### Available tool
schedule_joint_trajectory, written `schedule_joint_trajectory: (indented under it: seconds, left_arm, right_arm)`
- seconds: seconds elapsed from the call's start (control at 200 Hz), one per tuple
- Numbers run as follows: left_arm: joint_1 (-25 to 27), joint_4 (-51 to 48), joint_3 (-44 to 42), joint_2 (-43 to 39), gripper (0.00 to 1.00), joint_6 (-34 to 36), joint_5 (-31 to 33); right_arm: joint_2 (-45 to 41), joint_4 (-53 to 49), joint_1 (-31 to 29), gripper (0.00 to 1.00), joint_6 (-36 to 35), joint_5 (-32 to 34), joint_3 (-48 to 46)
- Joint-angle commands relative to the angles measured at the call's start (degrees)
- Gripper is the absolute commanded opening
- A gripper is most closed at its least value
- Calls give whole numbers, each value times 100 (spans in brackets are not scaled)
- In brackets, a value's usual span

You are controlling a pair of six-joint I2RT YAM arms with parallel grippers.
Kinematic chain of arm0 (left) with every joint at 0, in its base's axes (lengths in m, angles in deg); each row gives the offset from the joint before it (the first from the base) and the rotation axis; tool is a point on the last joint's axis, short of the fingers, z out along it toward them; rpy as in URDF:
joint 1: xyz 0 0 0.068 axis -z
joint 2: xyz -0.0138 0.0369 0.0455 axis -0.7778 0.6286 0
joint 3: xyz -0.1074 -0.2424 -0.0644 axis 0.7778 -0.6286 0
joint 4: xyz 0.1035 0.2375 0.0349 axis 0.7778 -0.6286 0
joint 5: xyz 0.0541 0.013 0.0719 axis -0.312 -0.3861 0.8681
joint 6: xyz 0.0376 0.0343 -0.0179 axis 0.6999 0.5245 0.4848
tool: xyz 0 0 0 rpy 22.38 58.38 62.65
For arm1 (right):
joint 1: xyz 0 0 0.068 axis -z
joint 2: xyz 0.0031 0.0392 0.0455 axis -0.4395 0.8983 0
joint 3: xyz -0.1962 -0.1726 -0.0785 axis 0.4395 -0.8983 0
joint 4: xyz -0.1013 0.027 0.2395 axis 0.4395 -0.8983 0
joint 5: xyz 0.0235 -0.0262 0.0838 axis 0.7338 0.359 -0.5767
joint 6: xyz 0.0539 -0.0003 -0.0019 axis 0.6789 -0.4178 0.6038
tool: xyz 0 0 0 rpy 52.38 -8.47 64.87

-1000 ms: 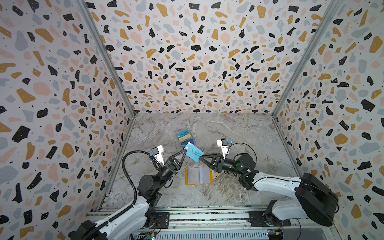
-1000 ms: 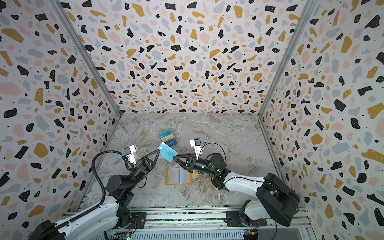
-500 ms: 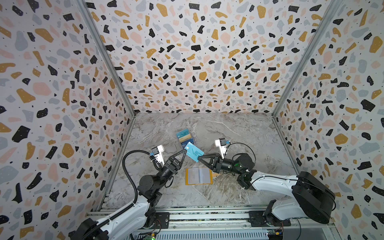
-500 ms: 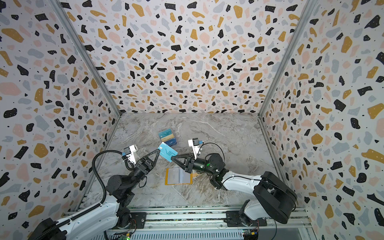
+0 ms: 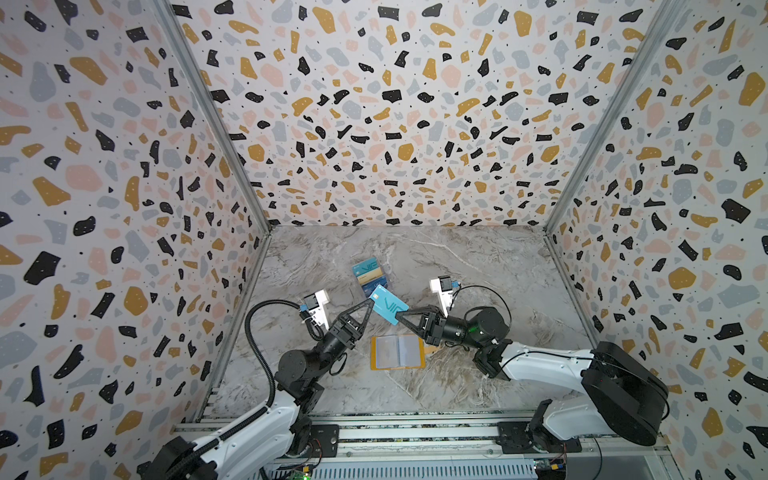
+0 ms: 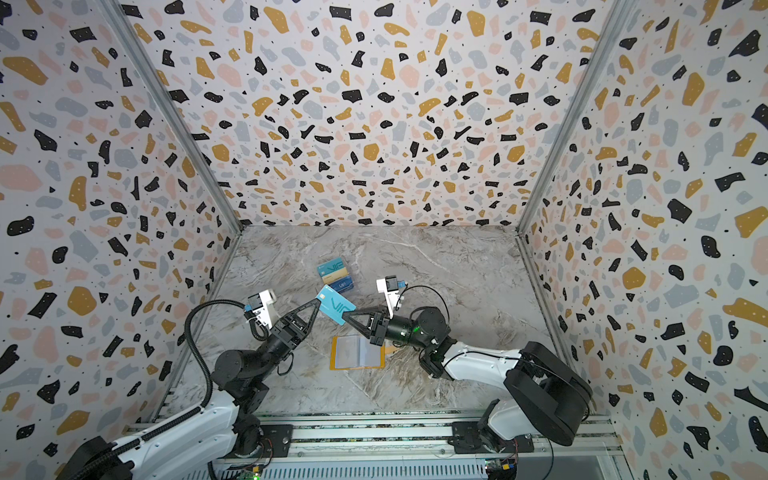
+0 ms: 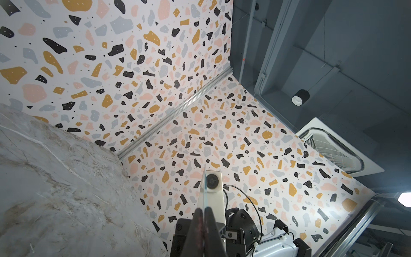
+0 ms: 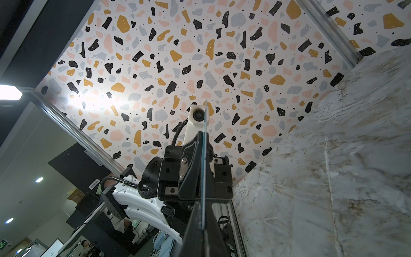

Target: Take the credit cards out of the card holder

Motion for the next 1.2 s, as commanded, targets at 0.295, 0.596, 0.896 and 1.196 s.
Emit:
schedule_joint_trajectory:
  seconds: [0.295, 0.596, 0.896, 1.196]
  left_arm:
    - [16, -3542, 935, -688, 43, 1889, -472]
    - [7, -5768, 1924, -643, 61, 3310, -1110]
    - [7, -7855, 3303, -274, 60, 4944, -1434]
    - [7, -9685, 4579, 408, 52, 6509, -2395]
  right_arm:
    - [-262, -20, 354, 0, -121, -436, -191]
    - [-1282, -2828, 1079, 0, -1728, -1699, -10]
    - [-1732, -6576, 1149, 0, -4296, -2532, 860]
    - [-1677, -7228, 1146, 0, -4949, -2698, 1203]
